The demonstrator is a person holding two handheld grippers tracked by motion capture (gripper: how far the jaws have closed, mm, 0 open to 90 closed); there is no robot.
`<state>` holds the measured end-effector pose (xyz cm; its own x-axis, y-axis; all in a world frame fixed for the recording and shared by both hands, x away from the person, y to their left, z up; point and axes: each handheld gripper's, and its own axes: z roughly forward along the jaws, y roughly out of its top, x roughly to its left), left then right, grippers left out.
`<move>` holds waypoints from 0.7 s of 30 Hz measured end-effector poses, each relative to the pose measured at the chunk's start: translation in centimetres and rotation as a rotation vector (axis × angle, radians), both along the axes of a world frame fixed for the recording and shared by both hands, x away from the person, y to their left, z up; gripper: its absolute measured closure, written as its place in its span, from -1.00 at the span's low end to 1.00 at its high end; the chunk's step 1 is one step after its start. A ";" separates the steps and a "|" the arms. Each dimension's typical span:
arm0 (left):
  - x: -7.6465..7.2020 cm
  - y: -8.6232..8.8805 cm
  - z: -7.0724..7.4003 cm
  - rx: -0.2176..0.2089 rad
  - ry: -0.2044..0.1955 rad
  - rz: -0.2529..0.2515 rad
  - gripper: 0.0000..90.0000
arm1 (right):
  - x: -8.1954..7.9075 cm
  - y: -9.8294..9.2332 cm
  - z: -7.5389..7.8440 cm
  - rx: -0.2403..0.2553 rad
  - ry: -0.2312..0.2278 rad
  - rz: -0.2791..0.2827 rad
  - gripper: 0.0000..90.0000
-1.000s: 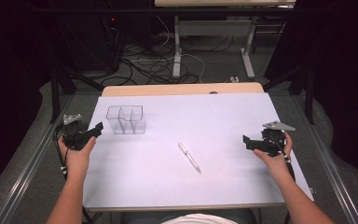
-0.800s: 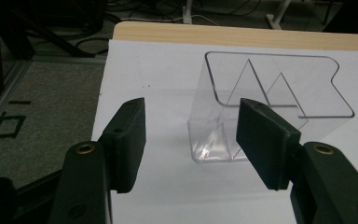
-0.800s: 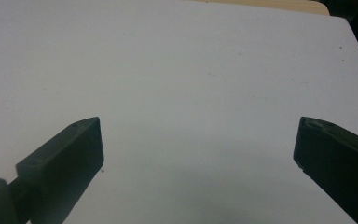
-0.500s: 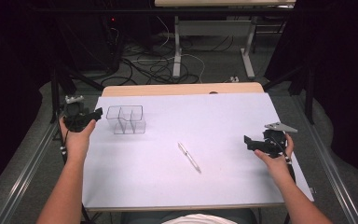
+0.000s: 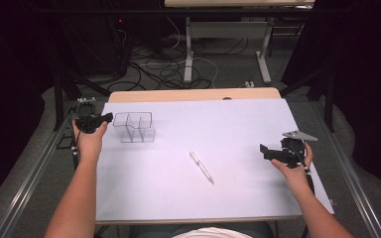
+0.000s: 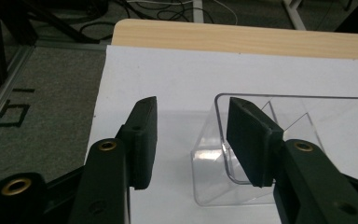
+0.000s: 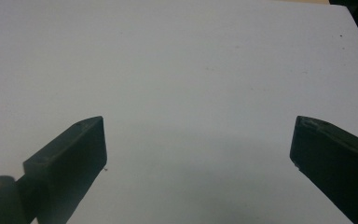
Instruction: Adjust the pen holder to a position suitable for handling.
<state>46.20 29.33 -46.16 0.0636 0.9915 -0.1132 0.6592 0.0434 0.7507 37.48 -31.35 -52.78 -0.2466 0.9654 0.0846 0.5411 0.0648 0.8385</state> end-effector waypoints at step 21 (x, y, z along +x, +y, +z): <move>0.4 -1.0 -1.8 0.048 0.071 -0.033 0.80 | 0.1 0.2 -0.3 -0.004 0.019 0.016 -0.85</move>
<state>46.56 28.33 -47.94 0.0893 0.9934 -0.0713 0.7111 -0.0135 0.7029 37.57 -31.15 -53.10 -0.2606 0.9616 0.0860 0.5561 0.0767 0.8276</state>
